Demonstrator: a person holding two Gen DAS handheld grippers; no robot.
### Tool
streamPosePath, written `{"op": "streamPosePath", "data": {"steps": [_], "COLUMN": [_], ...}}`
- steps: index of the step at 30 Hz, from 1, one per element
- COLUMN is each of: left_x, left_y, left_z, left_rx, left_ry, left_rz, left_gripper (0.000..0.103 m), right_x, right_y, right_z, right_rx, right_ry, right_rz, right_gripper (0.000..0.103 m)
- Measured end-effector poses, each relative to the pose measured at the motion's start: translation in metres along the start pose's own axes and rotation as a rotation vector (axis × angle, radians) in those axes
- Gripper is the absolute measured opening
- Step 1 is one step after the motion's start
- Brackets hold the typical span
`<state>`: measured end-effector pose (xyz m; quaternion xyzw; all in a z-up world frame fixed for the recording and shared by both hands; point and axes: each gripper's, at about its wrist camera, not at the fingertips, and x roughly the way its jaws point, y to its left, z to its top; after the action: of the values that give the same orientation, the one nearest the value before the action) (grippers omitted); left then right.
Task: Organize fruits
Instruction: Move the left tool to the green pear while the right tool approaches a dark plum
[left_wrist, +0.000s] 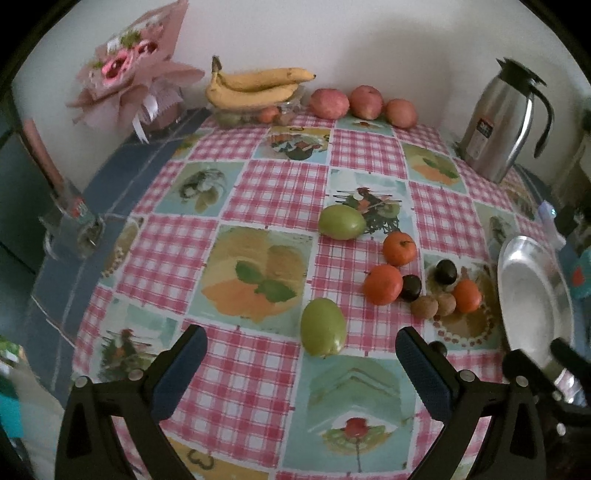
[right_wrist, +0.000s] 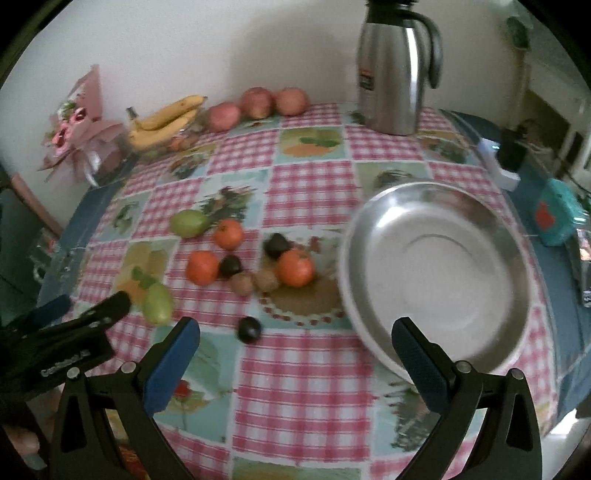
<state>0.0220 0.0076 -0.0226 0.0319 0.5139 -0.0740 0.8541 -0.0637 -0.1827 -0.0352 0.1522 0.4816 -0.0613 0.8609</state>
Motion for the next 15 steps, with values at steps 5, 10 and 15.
{"op": "streamPosePath", "data": {"steps": [5, 10, 15], "left_x": [0.017, 0.031, 0.046], "left_y": [0.010, 0.021, 0.023], "left_z": [0.002, 0.003, 0.006], "left_rx": [-0.072, -0.145, -0.166], "left_ry": [0.044, 0.057, 0.086], "left_rz": [-0.047, -0.083, -0.088], "left_gripper": [0.103, 0.103, 0.103], "right_x": [0.018, 0.035, 0.054], "right_y": [0.009, 0.022, 0.023], "right_z": [0.006, 0.008, 0.010], "right_rx": [0.010, -0.001, -0.004], "right_ry": [0.045, 0.095, 0.147], "right_rz": [0.054, 0.124, 0.081], "right_gripper": [0.103, 0.103, 0.102]}}
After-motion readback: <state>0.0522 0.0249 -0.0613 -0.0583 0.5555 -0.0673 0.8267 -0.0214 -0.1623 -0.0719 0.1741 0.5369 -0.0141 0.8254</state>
